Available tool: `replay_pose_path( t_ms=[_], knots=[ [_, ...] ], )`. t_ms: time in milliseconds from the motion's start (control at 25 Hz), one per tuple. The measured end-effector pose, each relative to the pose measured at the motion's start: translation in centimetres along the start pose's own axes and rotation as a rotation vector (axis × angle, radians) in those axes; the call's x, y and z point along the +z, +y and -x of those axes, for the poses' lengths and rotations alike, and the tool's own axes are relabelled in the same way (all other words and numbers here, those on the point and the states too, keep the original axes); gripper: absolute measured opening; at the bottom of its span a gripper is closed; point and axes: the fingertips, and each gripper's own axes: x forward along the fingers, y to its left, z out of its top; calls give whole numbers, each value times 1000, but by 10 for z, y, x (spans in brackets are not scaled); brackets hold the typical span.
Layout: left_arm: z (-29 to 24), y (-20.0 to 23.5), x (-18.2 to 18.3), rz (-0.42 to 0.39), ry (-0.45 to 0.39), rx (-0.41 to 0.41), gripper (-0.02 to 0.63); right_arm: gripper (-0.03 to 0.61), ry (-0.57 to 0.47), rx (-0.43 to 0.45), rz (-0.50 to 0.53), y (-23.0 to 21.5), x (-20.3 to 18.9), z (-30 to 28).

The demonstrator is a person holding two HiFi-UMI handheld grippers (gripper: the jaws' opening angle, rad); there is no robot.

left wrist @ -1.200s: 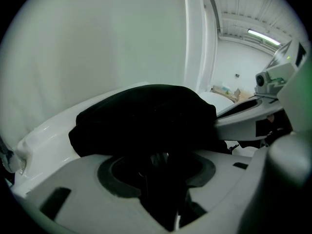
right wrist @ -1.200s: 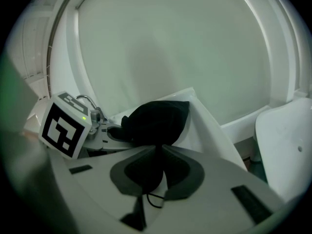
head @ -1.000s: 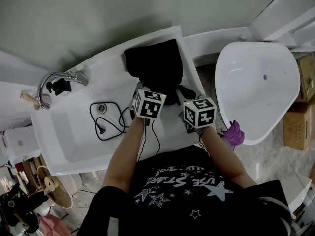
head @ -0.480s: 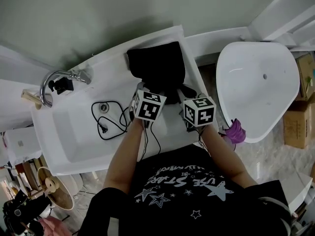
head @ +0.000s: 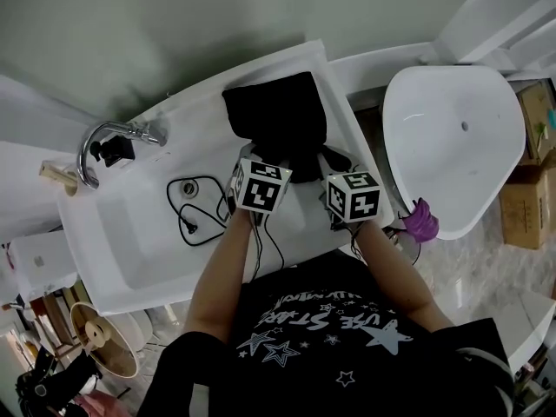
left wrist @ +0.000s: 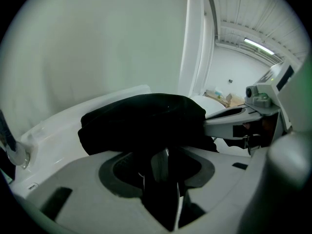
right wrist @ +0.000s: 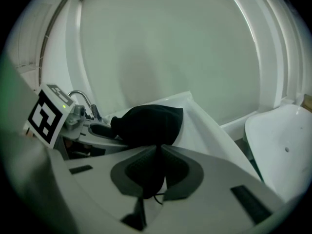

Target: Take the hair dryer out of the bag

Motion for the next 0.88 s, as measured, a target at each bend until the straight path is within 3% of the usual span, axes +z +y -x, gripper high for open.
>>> replay_pose_path(
  t_ms=[520,880],
  knots=[
    [17,-2,-11,-52,-20,-66,201,26,-38,-70,12,-3,2,11],
    [21,-2,-24,-130,-18,-79,202,23,-37,-89,14,1,-3,11]
  ],
)
